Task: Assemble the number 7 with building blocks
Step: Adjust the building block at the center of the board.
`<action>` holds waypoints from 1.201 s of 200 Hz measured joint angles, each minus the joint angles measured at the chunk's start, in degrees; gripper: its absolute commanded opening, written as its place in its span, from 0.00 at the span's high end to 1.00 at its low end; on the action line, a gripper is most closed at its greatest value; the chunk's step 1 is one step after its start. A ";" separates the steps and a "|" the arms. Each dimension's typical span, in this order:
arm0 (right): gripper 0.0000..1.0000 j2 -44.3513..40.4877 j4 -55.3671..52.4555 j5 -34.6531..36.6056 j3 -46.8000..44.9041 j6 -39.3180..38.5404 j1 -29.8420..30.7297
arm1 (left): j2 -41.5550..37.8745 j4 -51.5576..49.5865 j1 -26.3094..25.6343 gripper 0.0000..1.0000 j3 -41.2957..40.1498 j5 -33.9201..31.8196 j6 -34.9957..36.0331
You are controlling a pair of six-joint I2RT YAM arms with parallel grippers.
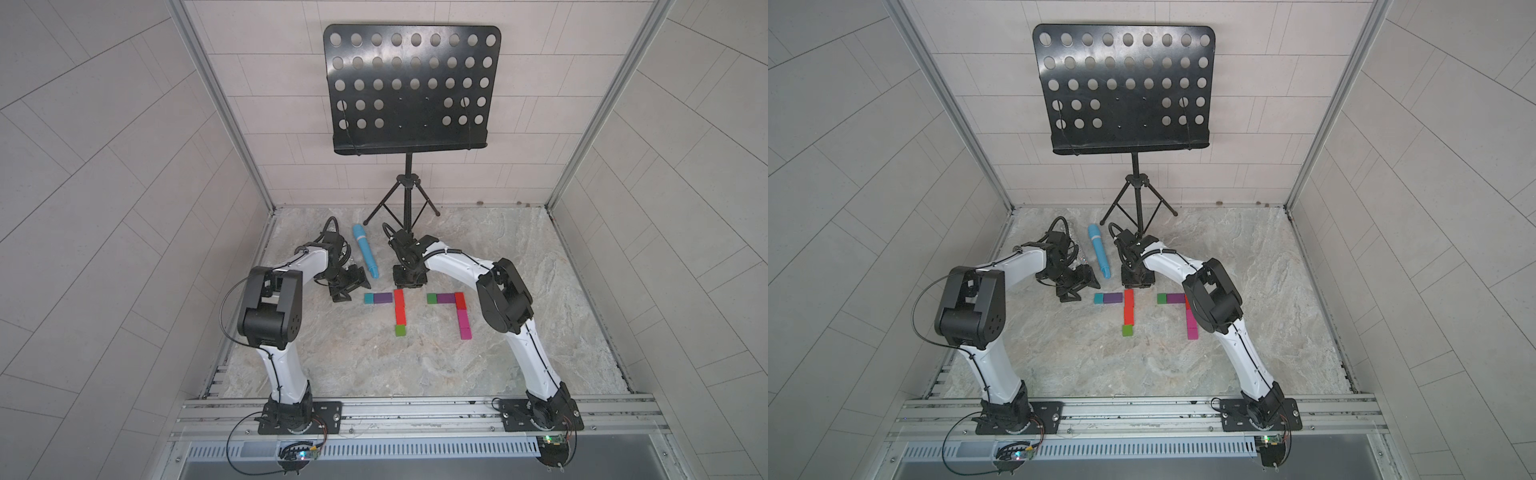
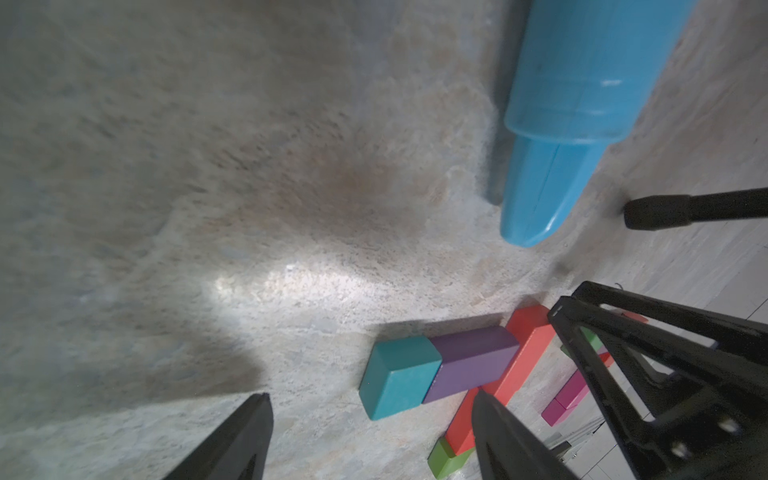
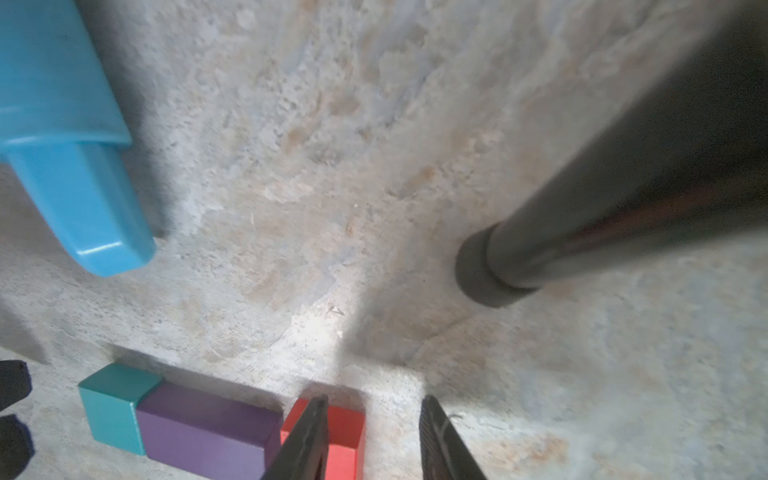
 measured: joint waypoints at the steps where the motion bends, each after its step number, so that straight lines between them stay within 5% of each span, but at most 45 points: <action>1: 0.59 0.00 0.00 0.00 0.00 0.02 0.00 | 0.00 0.00 0.00 0.18 0.00 0.00 -0.02; 75: 0.57 -0.09 -0.09 -0.46 -0.33 1.64 0.22 | 0.00 0.26 -0.11 0.18 -0.07 0.22 -0.09; 189: 0.38 -1.49 -1.75 -1.20 -2.43 8.13 -0.04 | 0.00 1.79 -0.59 0.18 -1.44 2.01 -1.53; 240: 0.49 -3.15 -0.55 0.07 -3.98 8.48 -0.46 | 0.00 2.21 -0.59 0.18 -1.44 2.19 -1.86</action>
